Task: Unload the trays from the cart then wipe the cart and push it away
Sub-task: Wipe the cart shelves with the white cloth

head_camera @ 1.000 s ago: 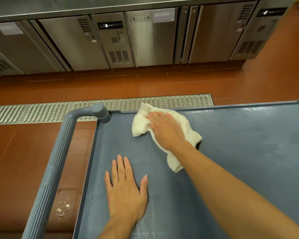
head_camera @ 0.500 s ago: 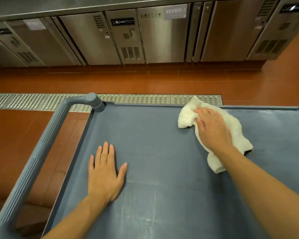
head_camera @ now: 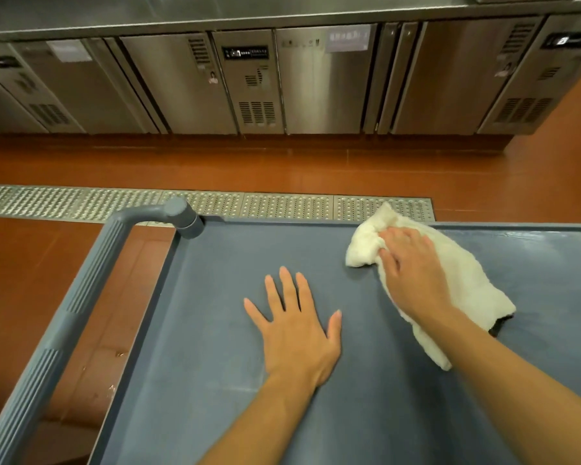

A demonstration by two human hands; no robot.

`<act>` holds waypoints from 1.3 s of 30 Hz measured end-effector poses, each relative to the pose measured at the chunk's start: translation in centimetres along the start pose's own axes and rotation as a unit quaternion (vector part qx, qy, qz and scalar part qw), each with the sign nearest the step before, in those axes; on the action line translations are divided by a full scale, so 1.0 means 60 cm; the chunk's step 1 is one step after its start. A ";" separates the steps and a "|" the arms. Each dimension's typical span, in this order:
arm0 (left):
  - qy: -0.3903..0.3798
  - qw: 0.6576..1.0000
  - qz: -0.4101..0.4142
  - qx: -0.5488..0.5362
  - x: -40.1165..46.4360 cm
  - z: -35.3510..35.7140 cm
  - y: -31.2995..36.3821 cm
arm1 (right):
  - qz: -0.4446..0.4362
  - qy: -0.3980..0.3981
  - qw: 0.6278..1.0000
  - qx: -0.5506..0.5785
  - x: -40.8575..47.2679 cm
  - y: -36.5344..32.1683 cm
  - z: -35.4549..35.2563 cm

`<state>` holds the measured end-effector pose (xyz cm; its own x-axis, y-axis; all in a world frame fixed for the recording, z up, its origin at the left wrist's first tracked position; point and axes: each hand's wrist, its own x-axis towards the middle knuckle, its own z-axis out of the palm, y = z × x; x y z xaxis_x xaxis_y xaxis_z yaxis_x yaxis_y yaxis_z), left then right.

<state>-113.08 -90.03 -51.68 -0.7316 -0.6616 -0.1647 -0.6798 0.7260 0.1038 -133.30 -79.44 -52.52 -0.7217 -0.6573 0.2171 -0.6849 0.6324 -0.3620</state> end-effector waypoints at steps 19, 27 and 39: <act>0.005 0.999 -0.032 0.023 0.005 0.011 -0.019 | -0.111 -0.115 0.979 0.127 0.048 -0.060 0.016; 0.020 0.999 -0.039 0.020 0.011 0.007 -0.006 | 0.051 -0.044 0.996 0.060 -0.021 0.230 -0.121; 0.026 0.998 -0.039 0.032 0.015 0.005 0.033 | 0.192 0.028 0.981 -0.010 -0.073 0.448 -0.243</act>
<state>-115.07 -89.14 -51.93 -0.6786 -0.7248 -0.1192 -0.7321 0.6806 0.0296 -150.00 -53.57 -49.99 -0.9309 -0.3459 0.1172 -0.3627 0.8377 -0.4083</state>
